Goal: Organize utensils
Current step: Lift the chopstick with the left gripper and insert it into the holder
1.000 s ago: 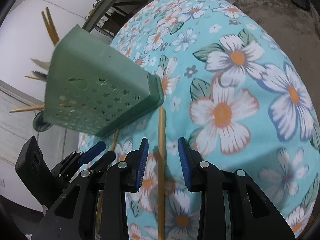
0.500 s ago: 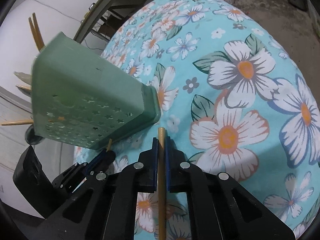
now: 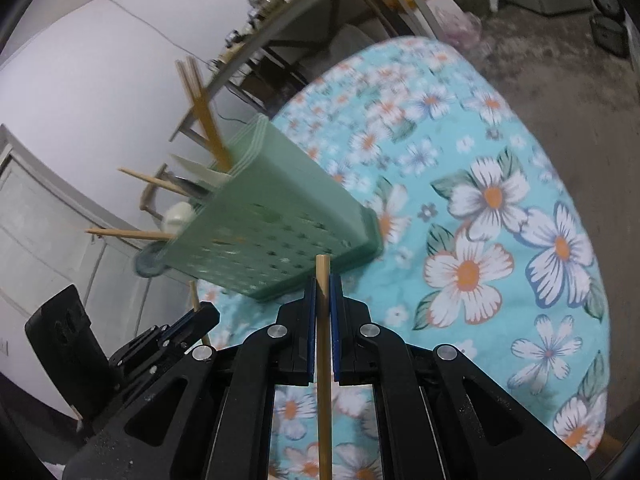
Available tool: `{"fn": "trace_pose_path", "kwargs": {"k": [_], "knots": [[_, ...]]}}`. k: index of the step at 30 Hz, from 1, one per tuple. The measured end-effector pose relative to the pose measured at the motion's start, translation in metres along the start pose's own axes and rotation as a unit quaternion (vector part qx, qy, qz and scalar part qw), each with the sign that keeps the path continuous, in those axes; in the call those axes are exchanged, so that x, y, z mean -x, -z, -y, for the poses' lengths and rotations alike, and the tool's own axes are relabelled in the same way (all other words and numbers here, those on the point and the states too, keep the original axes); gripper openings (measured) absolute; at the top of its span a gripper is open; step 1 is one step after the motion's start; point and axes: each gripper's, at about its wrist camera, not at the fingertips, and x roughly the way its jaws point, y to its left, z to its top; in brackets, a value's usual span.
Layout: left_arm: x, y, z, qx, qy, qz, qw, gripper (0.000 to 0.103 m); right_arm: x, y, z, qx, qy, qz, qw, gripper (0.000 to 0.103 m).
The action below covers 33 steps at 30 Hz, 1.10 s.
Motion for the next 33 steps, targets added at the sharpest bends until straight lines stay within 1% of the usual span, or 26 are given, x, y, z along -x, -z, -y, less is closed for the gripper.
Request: {"fn": "trace_pose_path", "kwargs": {"k": [5,12,17,19,22,24,26,28,31,33], "knots": [[0.030,-0.007,-0.006,0.020,0.022,0.020,0.9994,0.006,0.020,0.001,-0.022,0.025,-0.009,0.025,0.999,0.005],[0.066,-0.017,-0.014,0.043,0.042,0.056,0.9966,0.006,0.034,-0.001,-0.030,0.040,-0.012,0.041,0.998,0.005],[0.094,-0.030,-0.014,0.042,0.041,0.095,0.9937,0.006,0.039,-0.001,-0.028,0.038,-0.015,0.045,0.998,0.005],[0.109,-0.038,-0.015,0.042,0.041,0.118,0.9912,0.006,0.042,-0.001,-0.027,0.036,-0.017,0.047,0.998,0.005],[0.136,-0.054,-0.019,0.047,0.050,0.158,0.9851,0.005,0.043,-0.003,-0.025,0.033,-0.018,0.048,0.998,0.005],[0.157,-0.066,-0.022,0.049,0.055,0.191,0.9787,0.005,0.043,-0.004,-0.023,0.031,-0.019,0.048,0.998,0.005],[0.174,-0.077,-0.023,0.044,0.054,0.219,0.9733,0.005,0.042,-0.005,-0.022,0.028,-0.019,0.048,0.998,0.005],[0.191,-0.088,-0.023,0.038,0.048,0.252,0.9658,0.005,0.042,-0.005,-0.020,0.027,-0.018,0.047,0.998,0.005],[0.204,-0.104,-0.023,0.030,0.038,0.286,0.9569,0.005,0.041,-0.006,-0.019,0.025,-0.019,0.046,0.998,0.005],[0.204,-0.114,-0.024,0.026,0.031,0.298,0.9538,0.005,0.041,-0.006,-0.019,0.024,-0.020,0.046,0.998,0.005]]}}
